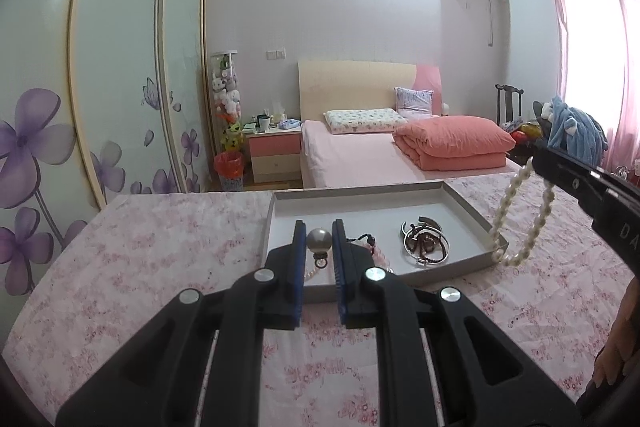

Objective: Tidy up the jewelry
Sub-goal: 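Carry the pearl bracelet over the tray while the left tool carries the pearl earring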

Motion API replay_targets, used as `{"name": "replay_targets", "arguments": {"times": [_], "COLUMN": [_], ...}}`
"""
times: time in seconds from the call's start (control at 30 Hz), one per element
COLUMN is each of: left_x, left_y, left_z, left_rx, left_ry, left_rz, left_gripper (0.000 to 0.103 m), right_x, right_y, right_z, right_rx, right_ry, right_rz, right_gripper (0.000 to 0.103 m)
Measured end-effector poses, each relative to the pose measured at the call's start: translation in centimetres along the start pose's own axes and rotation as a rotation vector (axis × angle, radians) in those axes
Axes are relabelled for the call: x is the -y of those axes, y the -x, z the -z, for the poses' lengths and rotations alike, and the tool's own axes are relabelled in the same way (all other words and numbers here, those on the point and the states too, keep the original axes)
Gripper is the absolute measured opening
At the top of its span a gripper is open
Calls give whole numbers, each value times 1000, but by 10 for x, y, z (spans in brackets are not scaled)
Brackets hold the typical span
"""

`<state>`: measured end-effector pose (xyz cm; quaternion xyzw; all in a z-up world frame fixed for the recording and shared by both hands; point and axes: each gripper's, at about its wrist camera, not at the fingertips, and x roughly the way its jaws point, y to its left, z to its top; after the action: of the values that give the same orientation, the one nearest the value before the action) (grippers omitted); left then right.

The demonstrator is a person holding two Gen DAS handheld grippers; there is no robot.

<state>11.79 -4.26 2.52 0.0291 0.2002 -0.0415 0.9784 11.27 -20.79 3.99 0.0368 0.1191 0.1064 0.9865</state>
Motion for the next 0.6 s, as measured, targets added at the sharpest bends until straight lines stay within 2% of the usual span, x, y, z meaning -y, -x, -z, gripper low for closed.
{"name": "replay_targets", "arguments": {"times": [0.6], "left_x": [-2], "left_y": [-8], "left_z": [0], "left_rx": [-5], "left_ry": [-12], "left_rz": [12], "left_gripper": [14], "right_x": [-1], "right_y": [-3], "right_z": [-5], "right_rx": [22], "right_ry": [14], "right_rz": [17], "right_gripper": [10]}}
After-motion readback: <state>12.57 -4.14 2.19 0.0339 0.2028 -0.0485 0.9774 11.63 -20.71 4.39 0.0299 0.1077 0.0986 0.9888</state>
